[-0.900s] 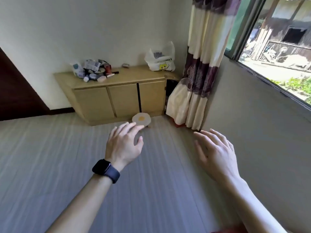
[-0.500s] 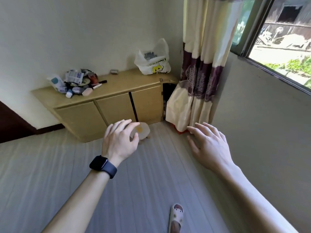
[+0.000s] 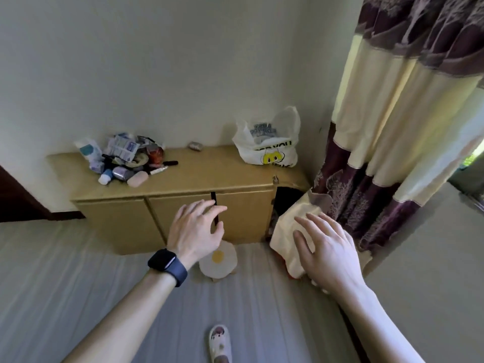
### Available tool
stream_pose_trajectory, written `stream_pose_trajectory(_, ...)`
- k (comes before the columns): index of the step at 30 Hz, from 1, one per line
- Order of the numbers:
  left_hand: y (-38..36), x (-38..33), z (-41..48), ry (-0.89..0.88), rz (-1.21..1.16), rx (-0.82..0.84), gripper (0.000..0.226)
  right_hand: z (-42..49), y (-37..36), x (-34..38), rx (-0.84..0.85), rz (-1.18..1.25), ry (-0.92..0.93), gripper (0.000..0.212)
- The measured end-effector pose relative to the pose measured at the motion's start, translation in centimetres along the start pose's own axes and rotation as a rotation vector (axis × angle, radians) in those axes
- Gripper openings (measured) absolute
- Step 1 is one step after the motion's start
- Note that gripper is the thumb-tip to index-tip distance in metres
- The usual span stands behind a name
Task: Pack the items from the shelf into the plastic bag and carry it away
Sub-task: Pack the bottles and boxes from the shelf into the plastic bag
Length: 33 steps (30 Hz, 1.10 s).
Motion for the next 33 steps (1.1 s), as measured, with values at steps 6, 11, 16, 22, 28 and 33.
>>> stream_pose_trajectory(6,-3.3,3.7,14.1,-0.009,-0.07,0.044,0.04,13.4,-4.6,-0.1,-0.014,-0.007,-0.015,0.043)
stream_pose_trajectory(11,-5.2,6.1,23.7,0.004,-0.075,0.103,0.043,22.8,-7.2,-0.6,-0.017,0.002,-0.035,0.036)
stream_pose_trajectory(16,-8.7,8.3,31.0,0.046,-0.073,0.1,0.041,30.1,-11.5,-1.9,0.02,0.033,-0.013,0.036)
stream_pose_trajectory(22,-12.2,10.5,37.7,0.219,-0.083,0.082,0.038,39.2,-17.6,-3.9,0.118,0.108,0.109,0.038)
stream_pose_trajectory(28,-11.4,13.6,39.6,0.386,-0.069,0.116,0.042,46.0,-21.9,-0.2,0.283,0.159,0.261,0.046)
stream_pose_trajectory(33,-9.8,18.7,38.7,0.554,-0.006,0.049,0.042,49.7,-25.0,6.1,0.379,0.218,0.402,0.047)
Point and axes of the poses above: each hand's wrist, its own z-axis towards the middle knuckle, its own y-axis out of the back of the hand, x = y × z, the point moved 2 cm from there along z, towards the middle knuckle, and after that the axes turned 3 degrees about -z, right-handed, at the moved point
